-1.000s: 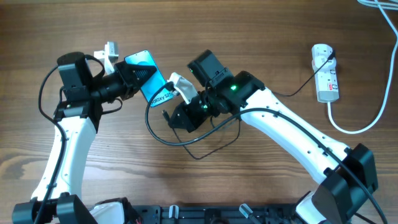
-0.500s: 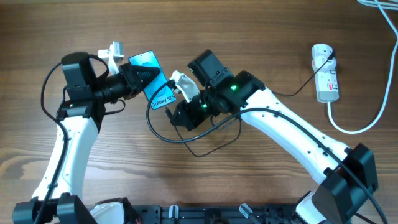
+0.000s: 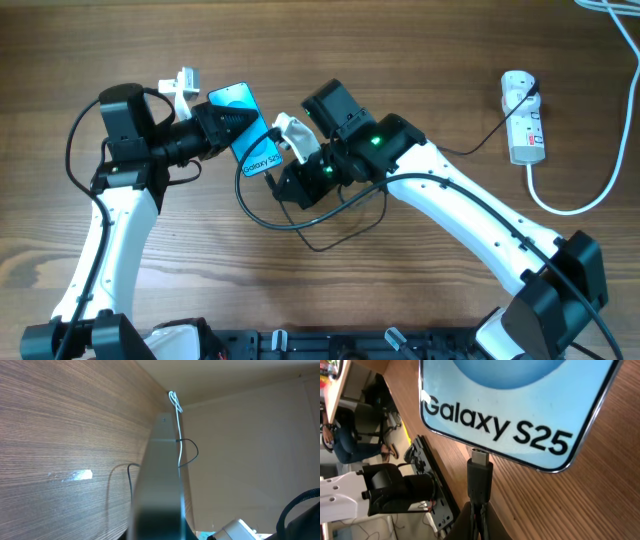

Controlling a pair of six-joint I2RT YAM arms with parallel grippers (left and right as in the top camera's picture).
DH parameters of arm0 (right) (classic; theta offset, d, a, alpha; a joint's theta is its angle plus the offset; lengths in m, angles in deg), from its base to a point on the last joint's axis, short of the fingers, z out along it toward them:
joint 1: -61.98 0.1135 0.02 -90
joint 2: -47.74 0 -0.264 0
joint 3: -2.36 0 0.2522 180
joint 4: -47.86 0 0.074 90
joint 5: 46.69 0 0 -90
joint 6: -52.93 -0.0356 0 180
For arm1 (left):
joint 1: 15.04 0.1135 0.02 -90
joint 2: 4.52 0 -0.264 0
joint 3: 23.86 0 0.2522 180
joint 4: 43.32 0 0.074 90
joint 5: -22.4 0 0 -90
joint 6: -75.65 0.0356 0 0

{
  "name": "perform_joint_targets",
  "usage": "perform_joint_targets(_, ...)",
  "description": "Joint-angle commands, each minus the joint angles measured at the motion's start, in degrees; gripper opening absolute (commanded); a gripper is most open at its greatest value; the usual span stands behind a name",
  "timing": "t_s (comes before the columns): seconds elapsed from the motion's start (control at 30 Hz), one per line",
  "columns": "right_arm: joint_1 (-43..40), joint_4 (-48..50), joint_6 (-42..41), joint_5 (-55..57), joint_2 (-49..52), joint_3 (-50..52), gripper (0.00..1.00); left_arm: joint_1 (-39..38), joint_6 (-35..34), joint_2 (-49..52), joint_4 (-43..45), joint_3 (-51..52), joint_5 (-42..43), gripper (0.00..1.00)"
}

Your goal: Plug charger to phone and switch on socket

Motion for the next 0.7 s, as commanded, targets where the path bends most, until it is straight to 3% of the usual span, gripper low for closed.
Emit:
perform_joint_targets(0.0, -0.07, 0.66, -0.28, 0.35, -0.7, -0.04, 0.04, -0.17, -2.27, -0.04, 0.26, -0.24, 1.99, 0.04)
perform_joint_targets(0.67, -0.13, 2.03, -3.89, 2.16, -0.7, -0.04, 0.04, -0.17, -1.97, -0.04, 0.02, -0.24, 2.91, 0.04)
